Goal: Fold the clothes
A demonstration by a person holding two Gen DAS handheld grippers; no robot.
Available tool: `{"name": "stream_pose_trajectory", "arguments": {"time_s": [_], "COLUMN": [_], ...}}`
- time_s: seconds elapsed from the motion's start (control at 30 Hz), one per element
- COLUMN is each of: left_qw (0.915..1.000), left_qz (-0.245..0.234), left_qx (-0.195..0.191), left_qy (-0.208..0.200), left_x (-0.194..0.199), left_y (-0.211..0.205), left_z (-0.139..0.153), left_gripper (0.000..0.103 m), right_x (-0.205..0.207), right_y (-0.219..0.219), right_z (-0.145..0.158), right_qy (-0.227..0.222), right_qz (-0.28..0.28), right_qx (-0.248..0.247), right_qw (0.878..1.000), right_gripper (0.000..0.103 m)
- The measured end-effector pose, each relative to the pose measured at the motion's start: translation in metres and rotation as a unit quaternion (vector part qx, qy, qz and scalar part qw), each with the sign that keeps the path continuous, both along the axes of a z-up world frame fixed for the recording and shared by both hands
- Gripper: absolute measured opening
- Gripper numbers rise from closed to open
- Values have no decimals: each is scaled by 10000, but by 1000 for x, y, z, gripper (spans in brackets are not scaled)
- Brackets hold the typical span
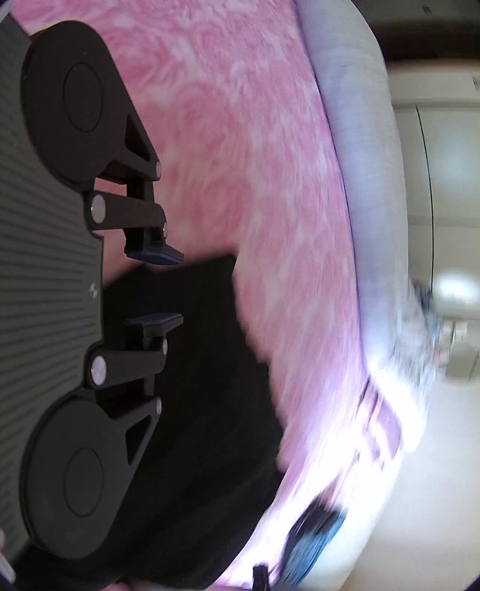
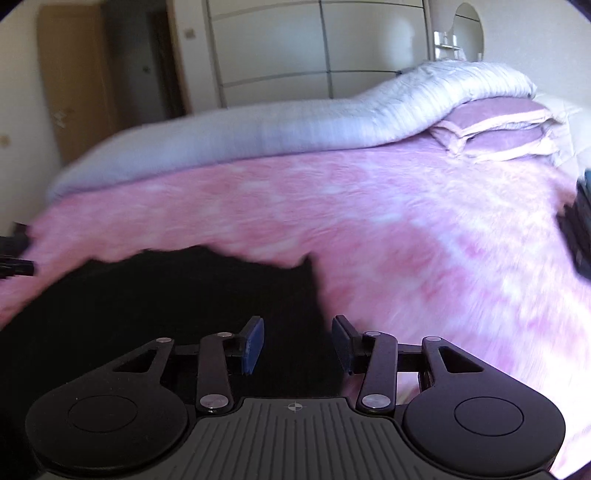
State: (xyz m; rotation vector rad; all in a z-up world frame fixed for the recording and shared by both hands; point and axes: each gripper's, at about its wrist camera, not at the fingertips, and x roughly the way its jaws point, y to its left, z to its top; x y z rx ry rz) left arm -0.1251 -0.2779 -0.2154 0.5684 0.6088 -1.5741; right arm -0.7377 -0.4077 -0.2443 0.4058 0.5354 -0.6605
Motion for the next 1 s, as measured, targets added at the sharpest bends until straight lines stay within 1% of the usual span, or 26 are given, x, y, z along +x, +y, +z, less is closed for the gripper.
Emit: {"name": "stream_pose_trajectory", "arguments": {"time_s": [0.07,0.1,0.17,0.2,0.23,0.3,0.33,0.43,0.47,0.5,0.53,0.57,0.6,0.63,0.7,0.77,0.8,0.83,0.87,0.9,0.93,0.97,1.0], "left_qw": [9998,9996,9989,9984,9978,9978,9973,9916,9888,9854,9803,9726,9632,9523,9267,8968,8832,8699,8623,8596,8568,8607,8661], "left_qz": [-183,-275,-458,-550,-641,-621,-660,-950,-1046,-1141,-1336,-1612,-1891,-2168,-2683,-3118,-3211,-3265,-3267,-3233,-3197,-3167,-3142], "left_qx": [17,25,41,50,58,105,66,-204,-294,-384,-519,-683,-843,-1001,-1039,-968,-882,-785,-706,-640,-574,-517,-489], "left_qy": [-46,-69,-116,-139,-162,-200,-310,-849,-1027,-1206,-1360,-1527,-1716,-1902,-2416,-2986,-3302,-3614,-3805,-3905,-4005,-3953,-3857], "left_x": [-17,-25,-42,-50,-59,-60,-62,-73,-77,-81,-87,-96,-106,-115,-134,-153,-159,-165,-169,-170,-172,-172,-172], "left_y": [19,28,47,57,66,74,79,103,111,119,129,139,150,160,171,177,176,174,171,167,164,160,157], "left_z": [-4,-6,-9,-11,-13,-7,-3,6,9,13,14,14,12,10,-2,-17,-26,-36,-41,-44,-46,-45,-41], "left_gripper": [26,26,27,27,27,27,28,30,33,35,42,52,59,70,70,69,68,64,55,46,36,23,12], "right_x": [-10,-14,-20,-25,-32,-42,-46,-67,-75,-83,-92,-101,-108,-114,-118,-118,-117,-116,-115,-113,-113,-114,-114], "right_y": [35,49,60,62,62,64,67,75,77,79,81,84,86,88,87,85,82,80,77,75,71,66,62], "right_z": [-11,-21,-48,-57,-61,-54,-48,-37,-34,-35,-37,-42,-48,-53,-68,-80,-85,-87,-89,-90,-89,-87,-86], "right_qy": [-124,-86,106,64,-73,-195,-199,-417,-496,-647,-822,-1032,-1247,-1459,-1843,-2231,-2456,-2629,-2786,-2942,-2941,-2887,-2833], "right_qz": [206,255,177,124,92,-98,-204,-713,-889,-1136,-1406,-1628,-1743,-1828,-1963,-2061,-2105,-2144,-2181,-2218,-2242,-2262,-2281], "right_qx": [120,175,420,477,485,523,459,423,418,534,691,898,1131,1366,1838,2176,2328,2392,2426,2459,2461,2452,2443], "right_qw": [9996,9995,9989,9988,9988,9984,9985,9957,9939,9900,9842,9771,9702,9626,9454,9276,9172,9098,9033,8965,8959,8974,8989], "right_gripper": [45,45,45,45,44,45,45,47,51,56,69,76,76,77,77,77,77,77,76,75,60,27,19]}}
